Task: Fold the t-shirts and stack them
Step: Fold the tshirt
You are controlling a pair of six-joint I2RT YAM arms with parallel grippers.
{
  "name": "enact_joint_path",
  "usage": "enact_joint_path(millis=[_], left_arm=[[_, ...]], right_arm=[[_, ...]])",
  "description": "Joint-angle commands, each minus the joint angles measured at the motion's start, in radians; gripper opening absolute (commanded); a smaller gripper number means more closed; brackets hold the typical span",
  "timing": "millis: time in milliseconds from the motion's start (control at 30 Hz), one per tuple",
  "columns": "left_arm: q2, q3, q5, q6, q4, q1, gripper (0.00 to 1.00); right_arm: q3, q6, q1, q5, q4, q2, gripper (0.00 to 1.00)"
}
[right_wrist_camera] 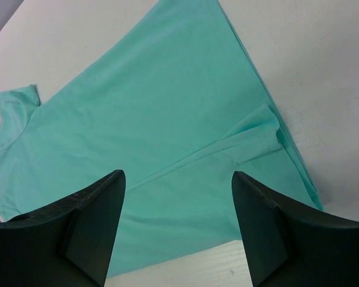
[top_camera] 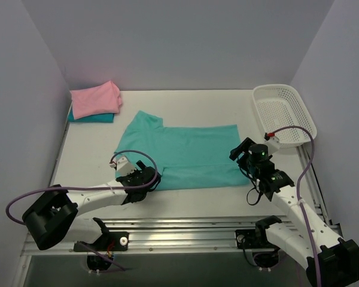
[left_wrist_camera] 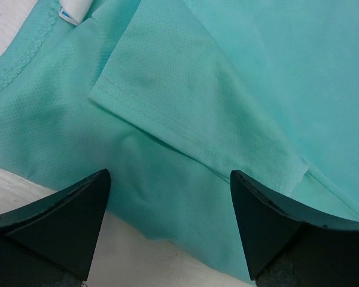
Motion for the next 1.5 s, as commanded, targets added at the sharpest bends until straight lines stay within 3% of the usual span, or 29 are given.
enact_joint_path(millis=[0, 467, 833, 1467], left_arm=[[0.008, 0.038, -0.017, -0.046, 0.014, -0.008, 0.9], [-0.19, 0.06, -0.115, -0.007, -0.115, -0.006, 0.9], [-0.054, 0.041, -0.121, -0.083, -0.043, -0.006, 0.85], [0.084, 0.053, -0.155, -0.058, 0.098, 0.001, 0.84]], right_arm=[[0.029, -0.023, 0.009, 0.035, 0.022, -0.012, 0.68], [0.022, -0.034, 0.01, 0.031, 0.055, 0.037, 0.66], [0.02, -0.037, 0.01, 0.038, 0.087, 0.054, 0.66], [0.002, -0.04, 0.01, 0.042, 0.119, 0.096, 0.65]])
